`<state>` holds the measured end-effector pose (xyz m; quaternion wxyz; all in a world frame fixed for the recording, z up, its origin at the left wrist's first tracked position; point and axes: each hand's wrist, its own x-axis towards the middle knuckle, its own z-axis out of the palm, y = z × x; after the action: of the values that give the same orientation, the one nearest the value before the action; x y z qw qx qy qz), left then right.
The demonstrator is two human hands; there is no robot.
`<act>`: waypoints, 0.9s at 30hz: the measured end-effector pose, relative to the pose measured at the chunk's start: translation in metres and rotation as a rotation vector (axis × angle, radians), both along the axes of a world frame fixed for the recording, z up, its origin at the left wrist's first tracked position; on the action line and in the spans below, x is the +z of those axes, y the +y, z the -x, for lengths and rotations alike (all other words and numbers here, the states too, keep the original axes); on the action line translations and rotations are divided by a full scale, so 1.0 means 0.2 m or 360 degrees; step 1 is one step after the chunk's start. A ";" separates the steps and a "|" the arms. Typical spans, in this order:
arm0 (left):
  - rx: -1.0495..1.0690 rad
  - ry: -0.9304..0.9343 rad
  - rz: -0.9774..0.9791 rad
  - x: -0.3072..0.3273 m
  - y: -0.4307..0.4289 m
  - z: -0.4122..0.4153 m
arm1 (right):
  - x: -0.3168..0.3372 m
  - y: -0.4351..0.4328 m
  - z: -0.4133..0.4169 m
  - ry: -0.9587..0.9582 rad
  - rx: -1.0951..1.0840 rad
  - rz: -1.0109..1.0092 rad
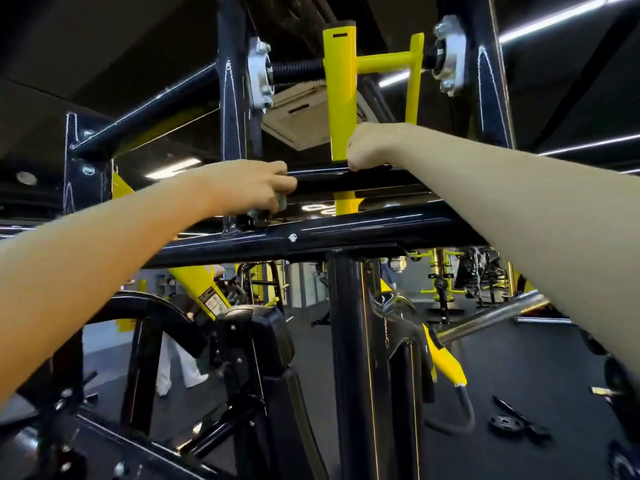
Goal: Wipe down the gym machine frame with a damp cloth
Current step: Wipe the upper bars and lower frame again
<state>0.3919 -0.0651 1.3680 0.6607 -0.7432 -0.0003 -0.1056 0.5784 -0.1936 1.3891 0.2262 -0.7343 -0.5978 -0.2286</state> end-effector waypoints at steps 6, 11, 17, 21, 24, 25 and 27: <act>0.0131 -0.0377 0.0297 -0.06 -0.02 0.05 | -0.02 0.04 0.10 -0.0001 0.0080 -0.0004; -0.0389 -0.1538 0.0913 -0.02 0.09 0.40 | -0.05 0.10 0.17 -0.0004 0.0130 -0.0163; -0.0440 -0.1829 0.1227 -0.16 0.17 0.63 | -0.08 0.25 0.46 0.0107 0.0278 -0.0313; -0.0598 -0.1909 0.1383 -0.16 0.25 0.79 | -0.07 0.39 0.77 -0.0066 0.0292 -0.0465; -0.0674 -0.1998 0.1480 -0.13 0.43 0.94 | -0.09 0.52 0.98 -0.0273 0.0069 -0.0659; -0.0701 -0.2039 0.1521 -0.12 0.51 0.98 | -0.09 0.58 1.02 -0.0331 -0.0034 -0.0751; -0.0734 -0.2086 0.1556 -0.11 0.64 1.02 | -0.07 0.68 1.09 -0.0353 -0.0150 -0.0820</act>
<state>0.1876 0.0626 1.3454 0.0936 -0.7151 -0.2770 -0.6350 0.3601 -0.0570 1.3754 0.3276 -0.6500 -0.5065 -0.4622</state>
